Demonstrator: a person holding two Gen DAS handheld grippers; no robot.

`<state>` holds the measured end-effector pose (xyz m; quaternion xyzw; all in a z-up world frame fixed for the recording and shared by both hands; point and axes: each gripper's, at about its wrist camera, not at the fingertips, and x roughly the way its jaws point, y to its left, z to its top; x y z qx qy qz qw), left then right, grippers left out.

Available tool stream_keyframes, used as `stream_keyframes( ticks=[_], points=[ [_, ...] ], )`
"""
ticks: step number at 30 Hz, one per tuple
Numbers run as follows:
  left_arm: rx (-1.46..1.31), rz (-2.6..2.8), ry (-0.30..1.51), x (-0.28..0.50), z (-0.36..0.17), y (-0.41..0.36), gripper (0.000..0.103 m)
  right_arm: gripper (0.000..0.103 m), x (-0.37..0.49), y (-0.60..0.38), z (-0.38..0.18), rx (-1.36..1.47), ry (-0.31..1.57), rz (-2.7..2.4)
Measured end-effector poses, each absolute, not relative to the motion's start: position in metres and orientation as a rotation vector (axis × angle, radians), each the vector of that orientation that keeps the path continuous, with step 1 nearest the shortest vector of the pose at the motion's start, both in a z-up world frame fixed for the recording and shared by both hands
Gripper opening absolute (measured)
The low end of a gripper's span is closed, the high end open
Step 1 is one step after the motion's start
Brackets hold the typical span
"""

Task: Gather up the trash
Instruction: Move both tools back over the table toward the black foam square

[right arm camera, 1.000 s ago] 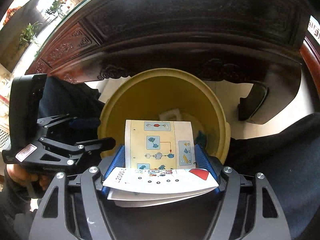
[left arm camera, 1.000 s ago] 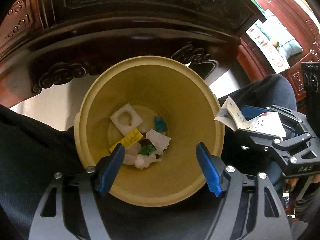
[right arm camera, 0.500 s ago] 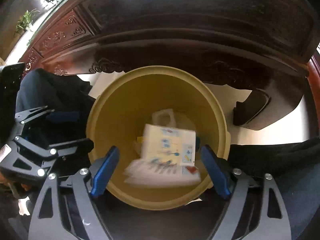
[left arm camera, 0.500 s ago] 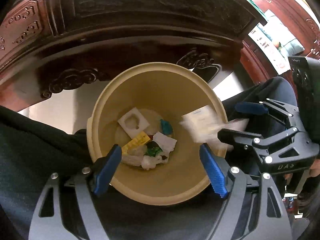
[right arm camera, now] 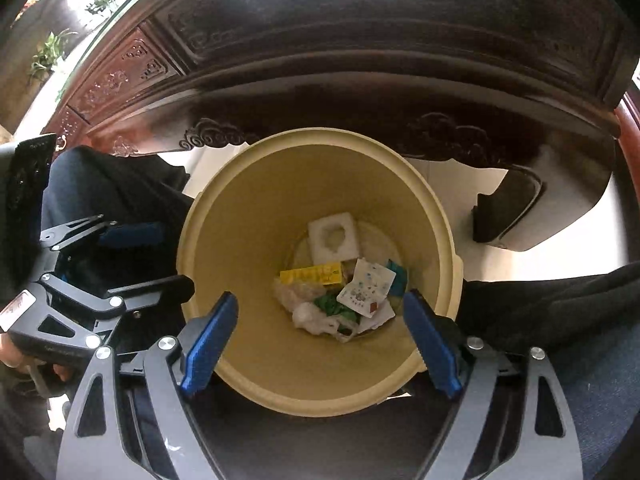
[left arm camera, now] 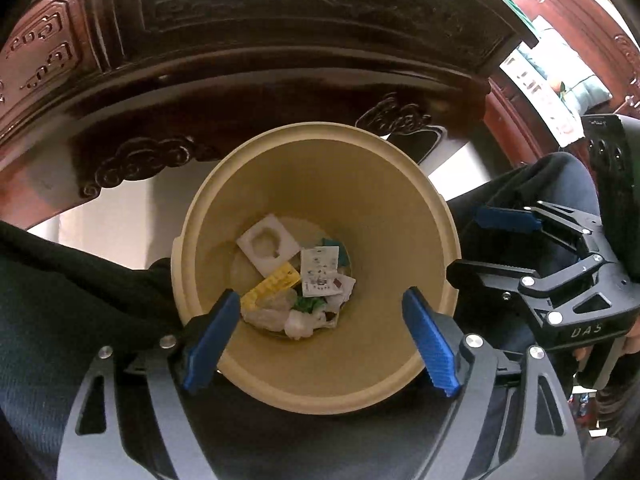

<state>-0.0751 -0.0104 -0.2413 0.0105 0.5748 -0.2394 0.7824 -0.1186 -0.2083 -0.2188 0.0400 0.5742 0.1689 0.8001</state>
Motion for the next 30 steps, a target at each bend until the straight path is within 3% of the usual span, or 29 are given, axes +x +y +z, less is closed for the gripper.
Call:
stream_keyframes(
  ticks=[8,18,23,30],
  points=[
    [0.019,-0.510,1.183,-0.063,-0.213,-0.007,0.083,0.081,-0.109,-0.207,-0.195,0.077,1.179,0.391],
    [0.034,-0.489,0.907,-0.017,-0.091,0.000,0.087,0.081,-0.073,-0.206,-0.106,0.092,0.973,0.452],
    [0.047,-0.440,0.786,0.036,-0.037,0.003,0.090,0.085,-0.029,-0.200,-0.058,0.064,0.869,0.449],
    [-0.104,-0.346,0.749,0.134,-0.010,0.021,0.099,0.088,0.058,-0.190,-0.023,0.054,0.772,0.414]
  ],
)
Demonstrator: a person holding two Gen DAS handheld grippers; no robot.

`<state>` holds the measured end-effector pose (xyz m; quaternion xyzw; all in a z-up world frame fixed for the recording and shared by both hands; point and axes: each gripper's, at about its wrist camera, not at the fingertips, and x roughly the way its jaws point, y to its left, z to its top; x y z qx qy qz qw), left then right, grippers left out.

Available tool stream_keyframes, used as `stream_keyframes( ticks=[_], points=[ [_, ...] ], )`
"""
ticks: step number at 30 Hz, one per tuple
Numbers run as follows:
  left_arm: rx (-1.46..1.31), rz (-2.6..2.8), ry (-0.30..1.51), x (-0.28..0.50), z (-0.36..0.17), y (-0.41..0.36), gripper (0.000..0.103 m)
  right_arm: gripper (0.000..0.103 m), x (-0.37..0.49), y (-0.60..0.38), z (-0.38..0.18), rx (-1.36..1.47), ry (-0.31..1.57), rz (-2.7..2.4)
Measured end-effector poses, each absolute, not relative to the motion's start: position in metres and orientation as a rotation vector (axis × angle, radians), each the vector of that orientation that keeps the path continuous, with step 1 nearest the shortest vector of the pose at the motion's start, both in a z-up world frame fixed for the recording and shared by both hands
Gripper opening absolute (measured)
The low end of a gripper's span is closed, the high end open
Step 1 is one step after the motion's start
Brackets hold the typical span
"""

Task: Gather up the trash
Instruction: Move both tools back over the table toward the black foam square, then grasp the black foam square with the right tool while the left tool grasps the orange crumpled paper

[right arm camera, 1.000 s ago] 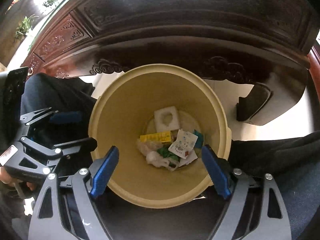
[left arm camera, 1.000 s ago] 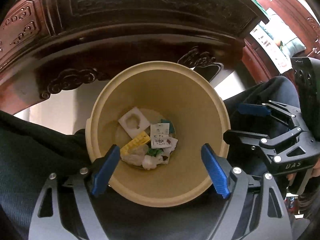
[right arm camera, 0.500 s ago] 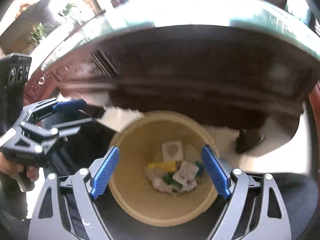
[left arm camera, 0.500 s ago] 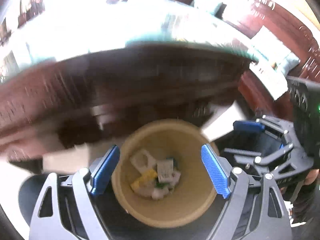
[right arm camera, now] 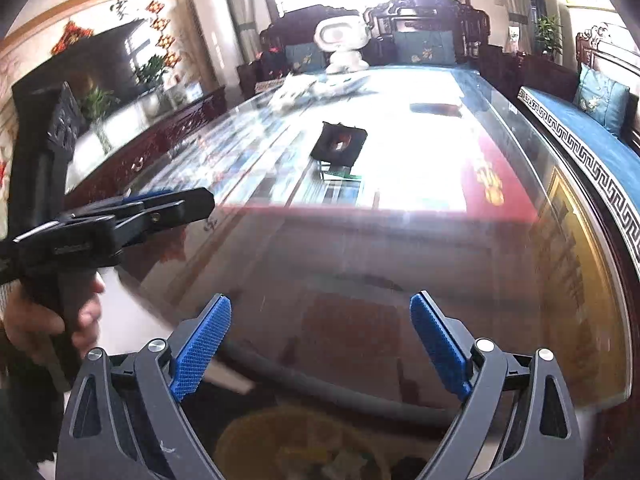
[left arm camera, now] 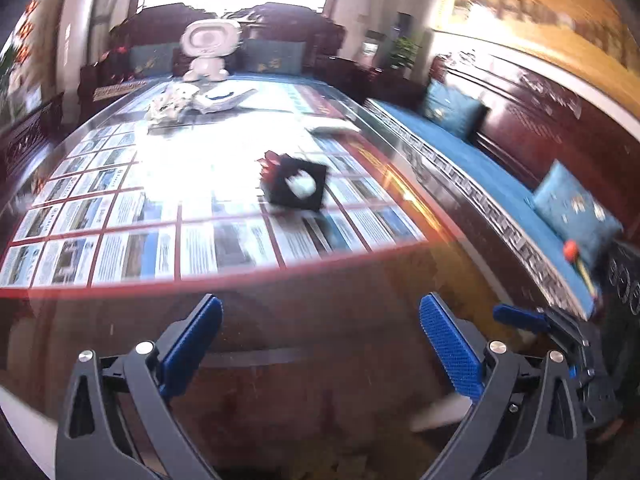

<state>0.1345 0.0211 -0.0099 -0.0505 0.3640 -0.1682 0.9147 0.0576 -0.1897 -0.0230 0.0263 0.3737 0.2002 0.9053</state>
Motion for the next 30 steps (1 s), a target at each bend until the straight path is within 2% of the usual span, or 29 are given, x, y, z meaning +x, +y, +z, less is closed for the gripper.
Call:
stream_keyframes(
  ticks=[9,17,24,26,27,30],
  points=[
    [-0.106,-0.319,0.804,0.236,-0.028,0.023,0.099,0.085,0.162,-0.184,-0.028,0.068,0.780,0.339],
    [-0.169,-0.345,0.840,0.300,-0.045,0.042,0.099,0.076,0.234,-0.172,-0.038,0.091,0.805,0.346],
    [-0.211,-0.327,0.840,0.328,-0.045,0.055,0.099,0.075,0.276,-0.157,-0.053,0.111,0.871,0.357],
    [-0.219,-0.339,0.850,0.332,-0.045,0.055,0.099,0.064,0.286,-0.155,-0.058,0.107,0.883,0.349],
    [-0.220,-0.337,0.849,0.333,-0.045,0.054,0.099,0.052,0.290,-0.154,-0.060,0.104,0.898,0.360],
    [-0.203,-0.342,0.858,0.338,-0.047,0.050,0.099,0.030,0.295,-0.154,-0.062,0.122,0.911,0.406]
  ],
)
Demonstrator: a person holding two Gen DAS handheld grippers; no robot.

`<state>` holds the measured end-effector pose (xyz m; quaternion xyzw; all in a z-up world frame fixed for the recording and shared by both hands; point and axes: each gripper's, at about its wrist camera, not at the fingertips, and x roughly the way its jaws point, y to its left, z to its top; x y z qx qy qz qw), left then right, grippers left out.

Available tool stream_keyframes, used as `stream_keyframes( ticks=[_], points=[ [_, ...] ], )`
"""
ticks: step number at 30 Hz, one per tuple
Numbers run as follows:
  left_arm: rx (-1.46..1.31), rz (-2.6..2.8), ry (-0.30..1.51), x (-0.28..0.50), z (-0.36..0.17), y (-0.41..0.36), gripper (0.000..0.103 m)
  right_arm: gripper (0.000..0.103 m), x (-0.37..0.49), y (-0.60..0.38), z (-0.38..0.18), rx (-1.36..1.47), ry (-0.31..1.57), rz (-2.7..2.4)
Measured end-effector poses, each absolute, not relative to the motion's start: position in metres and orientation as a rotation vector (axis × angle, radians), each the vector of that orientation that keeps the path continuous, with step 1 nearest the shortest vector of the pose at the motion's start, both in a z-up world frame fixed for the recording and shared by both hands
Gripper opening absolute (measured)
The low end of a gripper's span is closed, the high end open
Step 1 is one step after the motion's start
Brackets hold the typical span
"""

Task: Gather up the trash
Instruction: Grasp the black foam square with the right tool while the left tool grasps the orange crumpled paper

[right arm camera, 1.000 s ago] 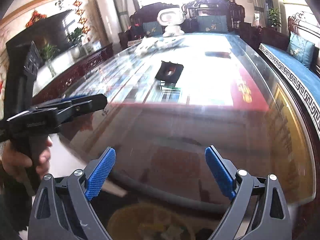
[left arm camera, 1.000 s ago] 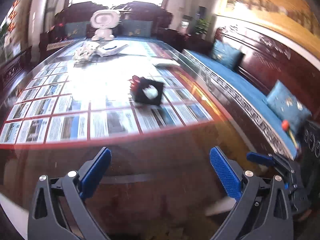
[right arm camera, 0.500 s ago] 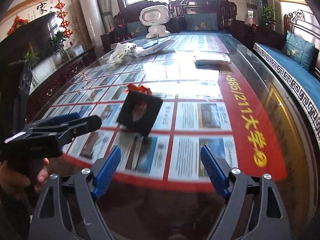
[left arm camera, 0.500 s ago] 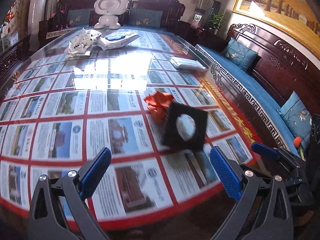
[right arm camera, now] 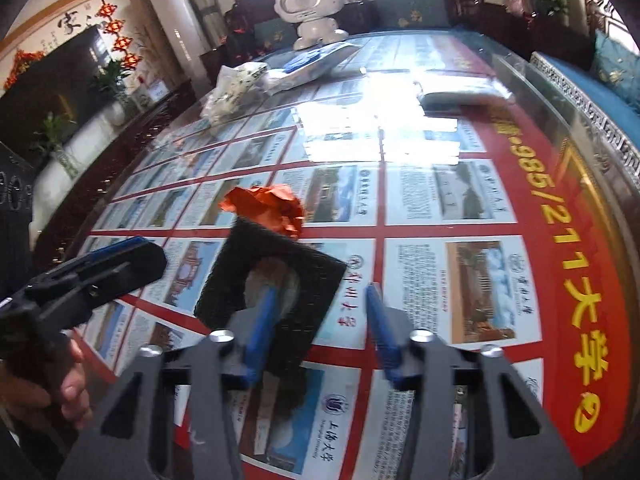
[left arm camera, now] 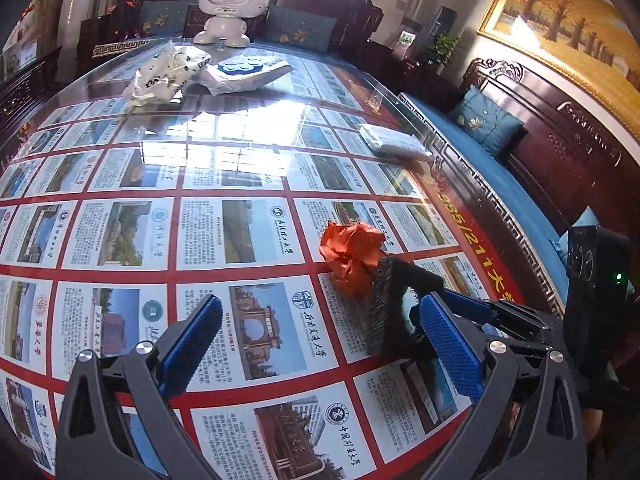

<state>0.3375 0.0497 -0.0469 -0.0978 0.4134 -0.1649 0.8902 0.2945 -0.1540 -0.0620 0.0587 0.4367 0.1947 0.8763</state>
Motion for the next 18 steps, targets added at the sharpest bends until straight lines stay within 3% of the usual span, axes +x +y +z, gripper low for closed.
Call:
stream_keyframes(
  ticks=[3,18],
  points=[
    [-0.192,-0.338,0.865,0.340,-0.049,0.046,0.099,0.018,0.288,-0.156,-0.058,0.110,0.892,0.426],
    [-0.027,-0.296,0.850,0.382,-0.052,-0.005,0.099,0.018,0.281,-0.192,-0.057,0.111,0.872,0.399]
  ],
)
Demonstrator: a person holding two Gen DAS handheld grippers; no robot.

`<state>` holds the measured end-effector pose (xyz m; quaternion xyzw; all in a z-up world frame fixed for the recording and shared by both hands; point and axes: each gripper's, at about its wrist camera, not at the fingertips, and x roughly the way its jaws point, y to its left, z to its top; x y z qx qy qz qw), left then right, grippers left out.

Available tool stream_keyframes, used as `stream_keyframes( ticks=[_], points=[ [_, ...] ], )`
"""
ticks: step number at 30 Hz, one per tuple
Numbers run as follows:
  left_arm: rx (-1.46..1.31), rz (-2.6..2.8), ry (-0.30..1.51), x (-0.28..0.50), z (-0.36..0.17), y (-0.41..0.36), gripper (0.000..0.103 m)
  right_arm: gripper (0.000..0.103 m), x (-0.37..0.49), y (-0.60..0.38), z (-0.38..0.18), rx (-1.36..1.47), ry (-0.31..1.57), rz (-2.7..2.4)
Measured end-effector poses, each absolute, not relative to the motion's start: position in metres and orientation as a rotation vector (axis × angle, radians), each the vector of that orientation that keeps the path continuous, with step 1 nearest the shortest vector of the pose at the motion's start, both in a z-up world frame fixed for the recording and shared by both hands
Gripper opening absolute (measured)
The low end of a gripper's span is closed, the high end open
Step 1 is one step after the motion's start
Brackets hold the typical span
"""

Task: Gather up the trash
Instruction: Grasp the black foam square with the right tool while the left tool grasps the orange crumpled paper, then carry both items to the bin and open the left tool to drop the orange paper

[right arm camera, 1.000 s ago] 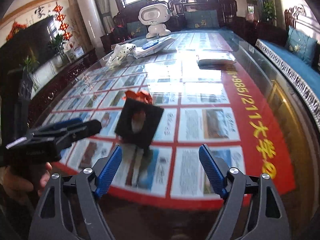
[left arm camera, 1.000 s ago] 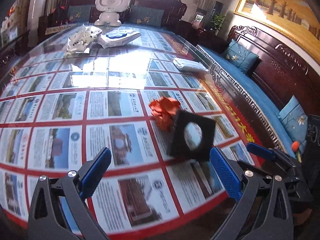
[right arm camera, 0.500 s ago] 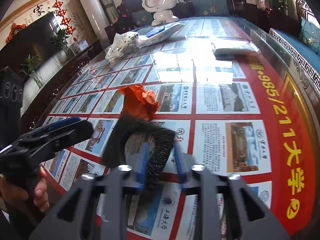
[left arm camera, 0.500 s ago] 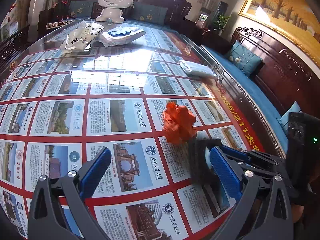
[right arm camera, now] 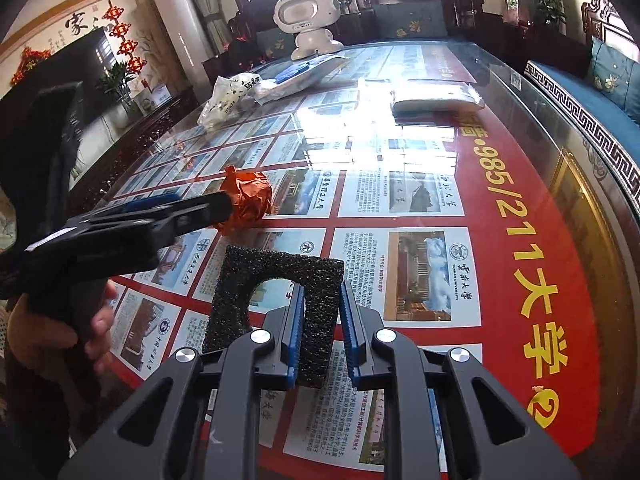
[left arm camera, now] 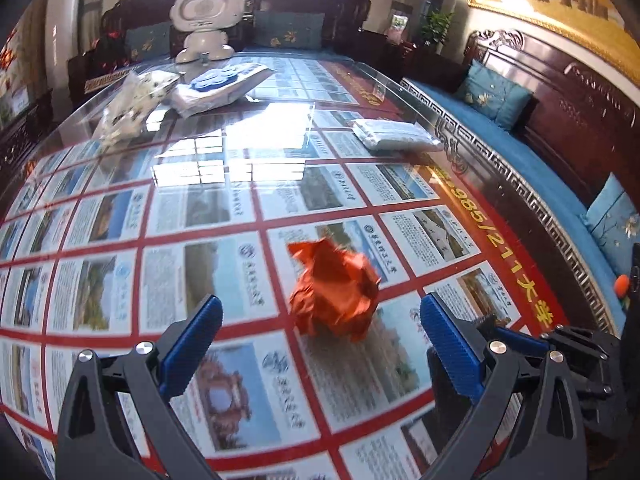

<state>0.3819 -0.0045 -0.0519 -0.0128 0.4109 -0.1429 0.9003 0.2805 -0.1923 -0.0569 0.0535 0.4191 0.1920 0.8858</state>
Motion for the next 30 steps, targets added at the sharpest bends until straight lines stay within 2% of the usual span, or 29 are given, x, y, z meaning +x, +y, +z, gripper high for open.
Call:
stream_keyframes(
  ticks=[3,4,5,6,7,8,10,21,30],
  points=[
    [0.043,-0.282,0.881,0.394,-0.060,-0.017,0.098,0.018,0.282,-0.192,-0.058,0.125,0.870,0.411],
    [0.056,-0.276,0.891,0.399,-0.063,-0.020,0.094,0.018,0.283,-0.192,-0.058,0.125,0.870,0.413],
    [0.056,-0.271,0.902,0.401,-0.065,-0.020,0.089,0.018,0.283,-0.192,-0.058,0.123,0.868,0.413],
    [0.049,-0.277,0.919,0.405,-0.069,-0.020,0.074,0.018,0.284,-0.191,-0.057,0.120,0.867,0.415],
    [0.038,-0.280,0.929,0.407,-0.071,-0.019,0.066,0.018,0.283,-0.191,-0.058,0.119,0.866,0.418],
    [0.045,-0.268,0.913,0.407,-0.071,-0.018,0.065,0.018,0.283,-0.191,-0.058,0.118,0.867,0.423],
    [0.062,-0.253,0.912,0.407,-0.072,-0.019,0.051,0.018,0.283,-0.190,-0.058,0.116,0.870,0.430],
    [0.037,-0.310,0.864,0.371,-0.052,-0.013,0.049,0.018,0.275,-0.192,-0.057,0.123,0.869,0.431],
    [0.061,-0.393,0.792,0.284,-0.012,-0.009,0.049,0.018,0.217,-0.201,-0.029,0.104,0.830,0.432]
  ],
)
